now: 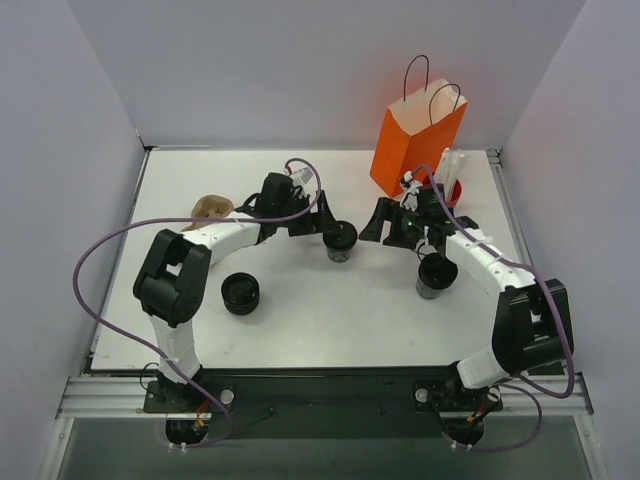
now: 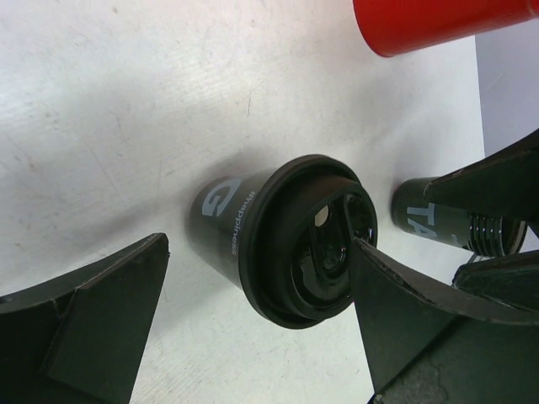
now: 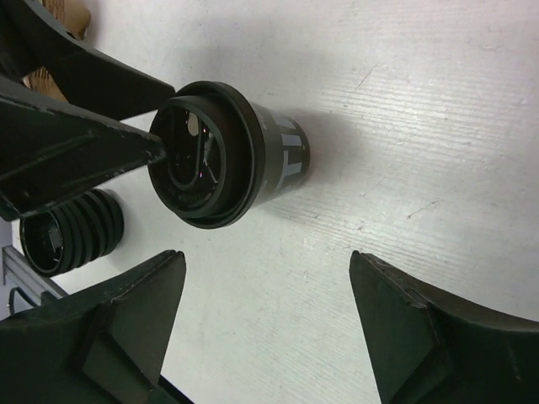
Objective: Pack the takeout coffee
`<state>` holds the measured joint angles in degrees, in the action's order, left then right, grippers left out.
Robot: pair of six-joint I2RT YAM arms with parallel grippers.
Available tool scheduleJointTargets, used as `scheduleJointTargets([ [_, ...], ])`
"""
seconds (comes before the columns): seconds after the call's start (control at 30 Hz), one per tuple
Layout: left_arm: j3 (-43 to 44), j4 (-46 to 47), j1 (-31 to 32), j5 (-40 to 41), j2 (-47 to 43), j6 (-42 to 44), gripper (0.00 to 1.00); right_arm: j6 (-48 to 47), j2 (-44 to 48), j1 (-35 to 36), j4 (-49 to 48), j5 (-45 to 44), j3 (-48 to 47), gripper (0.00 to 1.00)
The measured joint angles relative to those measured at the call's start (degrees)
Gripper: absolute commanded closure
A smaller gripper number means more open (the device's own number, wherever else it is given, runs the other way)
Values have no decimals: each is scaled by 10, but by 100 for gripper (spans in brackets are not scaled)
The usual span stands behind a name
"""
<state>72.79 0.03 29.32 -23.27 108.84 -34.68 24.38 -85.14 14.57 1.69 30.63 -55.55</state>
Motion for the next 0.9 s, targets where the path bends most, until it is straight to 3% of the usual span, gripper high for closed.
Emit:
scheduleJointTargets([
  [0.23,57,-84,-28,9,-17,32,3,-39,5,38,60,-75,-61,9],
  [0.4,54,-176,-59,82,-113,75,3,-76,-18,107,102,-153,-154,3],
  [0.5,13,-186,-91,113,-215,86,3,-96,-46,132,113,-185,-192,3],
  [0.63,-47,-203,-167,97,-344,113,3,-121,-94,158,136,-222,-221,4],
  [0.9,-182,-223,-191,68,-433,156,3,-147,-172,185,172,-253,-251,6],
])
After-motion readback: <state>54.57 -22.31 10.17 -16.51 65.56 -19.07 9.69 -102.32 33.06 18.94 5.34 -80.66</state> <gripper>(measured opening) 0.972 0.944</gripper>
